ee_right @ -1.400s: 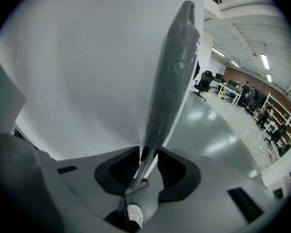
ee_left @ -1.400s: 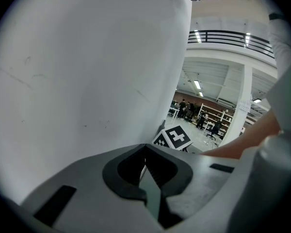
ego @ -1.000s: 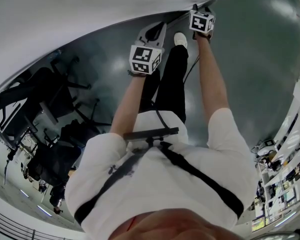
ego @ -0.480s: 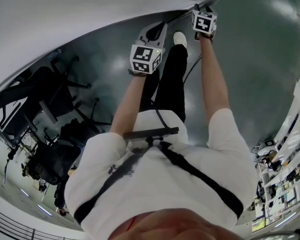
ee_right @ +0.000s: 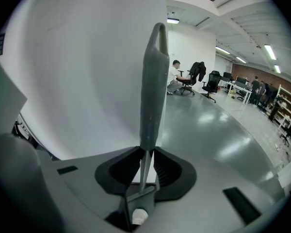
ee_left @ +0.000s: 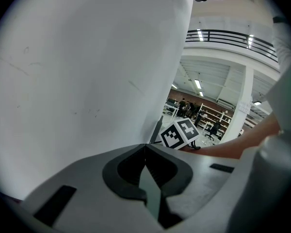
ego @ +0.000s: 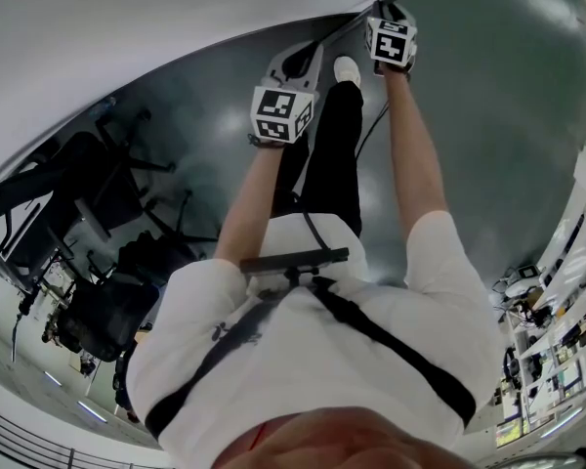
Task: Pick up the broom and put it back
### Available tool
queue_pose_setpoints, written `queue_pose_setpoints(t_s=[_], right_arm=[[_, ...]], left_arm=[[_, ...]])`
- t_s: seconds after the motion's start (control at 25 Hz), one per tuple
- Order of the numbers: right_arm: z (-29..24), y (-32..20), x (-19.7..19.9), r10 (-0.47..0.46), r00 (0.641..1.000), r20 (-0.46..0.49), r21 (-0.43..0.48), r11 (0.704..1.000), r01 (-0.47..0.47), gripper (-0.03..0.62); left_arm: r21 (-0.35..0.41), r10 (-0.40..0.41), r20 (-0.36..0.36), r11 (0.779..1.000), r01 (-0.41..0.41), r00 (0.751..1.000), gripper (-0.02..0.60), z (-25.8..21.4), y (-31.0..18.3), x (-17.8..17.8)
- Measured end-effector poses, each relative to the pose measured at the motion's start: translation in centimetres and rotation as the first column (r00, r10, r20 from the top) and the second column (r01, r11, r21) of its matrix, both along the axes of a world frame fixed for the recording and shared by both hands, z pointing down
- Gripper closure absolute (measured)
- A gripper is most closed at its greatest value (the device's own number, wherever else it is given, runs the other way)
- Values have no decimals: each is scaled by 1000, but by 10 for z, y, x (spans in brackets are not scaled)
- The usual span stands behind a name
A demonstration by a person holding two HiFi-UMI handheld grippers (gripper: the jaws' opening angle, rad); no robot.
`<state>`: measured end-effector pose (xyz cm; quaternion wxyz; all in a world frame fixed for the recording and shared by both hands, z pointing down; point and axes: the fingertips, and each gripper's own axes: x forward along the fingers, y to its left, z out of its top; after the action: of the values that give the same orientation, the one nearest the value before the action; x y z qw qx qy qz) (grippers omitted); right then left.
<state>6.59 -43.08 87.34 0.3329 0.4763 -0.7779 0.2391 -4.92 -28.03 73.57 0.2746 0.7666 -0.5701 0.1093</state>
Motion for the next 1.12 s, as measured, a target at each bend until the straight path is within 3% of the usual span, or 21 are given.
queue_pose_setpoints(t_s=[0.16,0.28,0.44,0.52,0.6,0.76,0.96,1.12], right_arm=[[-14,-8,-4,42,999,17,42,998,-42,500],[-12,-10,14,170,985,-41,11,986,-169,502],[-6,8,50,424,900,-103,-59,900,-431,502],[-6,20,47,495,865,-80,-110,858,-501,507],[-9,30,31,516,856,-33,-156,843,-514,507],[-22,30,5,503,864,17,-146,856,-496,507],[-25,41,-5,514,857,35,-177,847,-501,507],[-17,40,-20,469,880,76,-170,876,-452,507]], left_arm=[[-10,-6,-3,1000,6,1000,569,4,4,-1],[-17,-10,-4,1000,10,1000,569,6,7,-2],[-18,-17,-7,1000,16,1000,569,7,9,-3],[-19,-24,-9,1000,24,1000,570,8,9,-4],[-20,-30,-12,999,30,999,569,9,9,-6],[-18,-41,-17,999,41,999,569,7,9,-9],[-17,-59,-18,998,59,998,570,6,11,-18],[-22,-72,-14,997,71,997,570,9,16,-24]])
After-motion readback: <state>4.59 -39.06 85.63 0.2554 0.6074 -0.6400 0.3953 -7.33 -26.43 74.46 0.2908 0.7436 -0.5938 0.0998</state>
